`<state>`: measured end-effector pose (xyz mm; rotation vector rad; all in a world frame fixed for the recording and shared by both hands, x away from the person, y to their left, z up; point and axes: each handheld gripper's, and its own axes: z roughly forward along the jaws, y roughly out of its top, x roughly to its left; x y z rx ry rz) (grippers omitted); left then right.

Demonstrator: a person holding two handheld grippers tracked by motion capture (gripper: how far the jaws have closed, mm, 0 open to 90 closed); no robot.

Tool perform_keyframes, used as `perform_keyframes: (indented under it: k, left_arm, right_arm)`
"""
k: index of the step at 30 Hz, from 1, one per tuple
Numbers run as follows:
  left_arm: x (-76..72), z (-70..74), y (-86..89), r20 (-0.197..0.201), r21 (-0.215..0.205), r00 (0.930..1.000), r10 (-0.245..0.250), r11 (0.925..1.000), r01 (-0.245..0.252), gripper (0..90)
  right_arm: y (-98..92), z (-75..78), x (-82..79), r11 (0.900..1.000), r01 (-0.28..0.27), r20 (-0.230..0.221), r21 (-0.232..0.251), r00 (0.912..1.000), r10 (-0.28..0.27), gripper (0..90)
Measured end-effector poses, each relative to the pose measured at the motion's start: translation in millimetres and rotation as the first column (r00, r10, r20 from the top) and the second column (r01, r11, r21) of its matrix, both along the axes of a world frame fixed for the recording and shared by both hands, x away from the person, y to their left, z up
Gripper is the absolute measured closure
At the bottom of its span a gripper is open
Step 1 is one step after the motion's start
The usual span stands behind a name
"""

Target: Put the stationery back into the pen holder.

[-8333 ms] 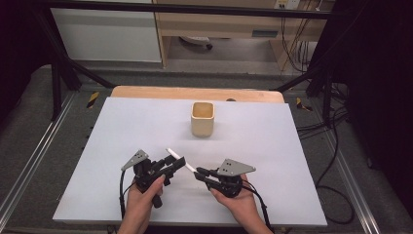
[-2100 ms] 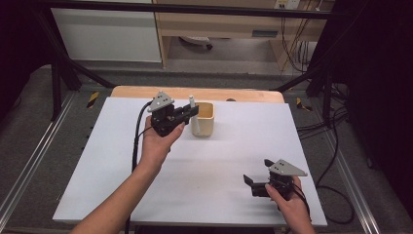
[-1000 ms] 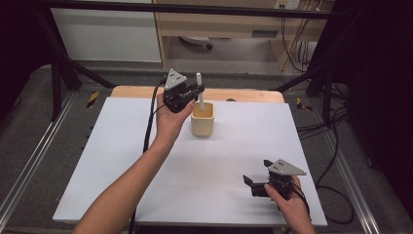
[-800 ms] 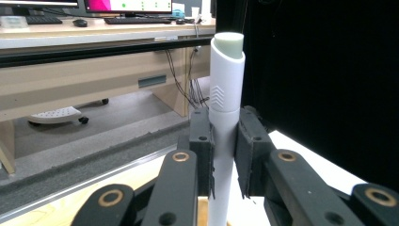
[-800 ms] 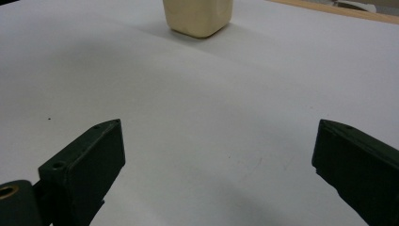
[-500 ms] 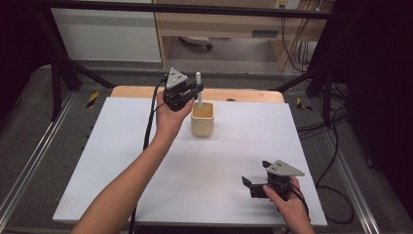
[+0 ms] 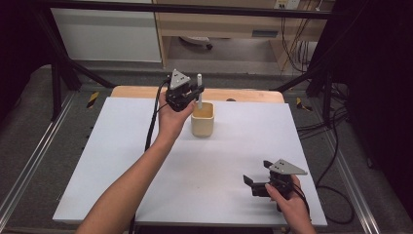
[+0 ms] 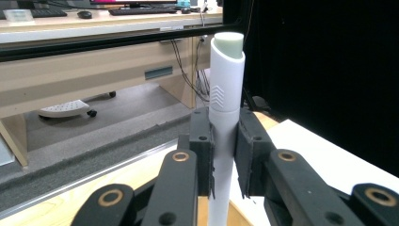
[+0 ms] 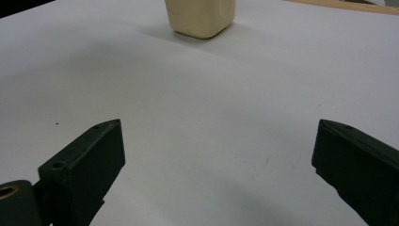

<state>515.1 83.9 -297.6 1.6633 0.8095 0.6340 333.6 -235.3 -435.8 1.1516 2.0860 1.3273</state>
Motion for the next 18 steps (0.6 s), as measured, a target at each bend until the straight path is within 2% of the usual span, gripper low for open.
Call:
perform_keyframes:
  k: [6, 9, 13, 18]
  left_arm:
    - [3.2, -4.1, -2.9, -0.003, 0.014, 1.0000, 0.008, 0.9999, -0.008, 78.7]
    - [5.5, -6.1, -3.8, -0.005, 0.012, 0.9999, 0.012, 0.9999, -0.012, 78.7]
    - [10.7, -10.4, -3.6, -0.031, -0.007, 0.9995, 0.008, 0.9999, -0.009, 78.7]
    - [14.6, -14.7, -5.2, -0.036, -0.002, 0.9992, 0.018, 0.9998, -0.018, 78.7]
  right_arm:
    - [-1.8, 0.3, 0.4, 1.000, 0.002, 0.002, -0.002, 1.0000, -0.002, 3.6]
    - [-1.2, 0.3, 0.2, 1.000, 0.002, 0.001, -0.002, 1.0000, -0.002, 3.6]
    - [-1.4, 0.3, 0.2, 1.000, 0.001, 0.001, -0.004, 1.0000, -0.001, 3.6]
    - [-1.7, 0.4, 0.3, 1.000, 0.001, 0.001, -0.007, 1.0000, -0.001, 3.7]
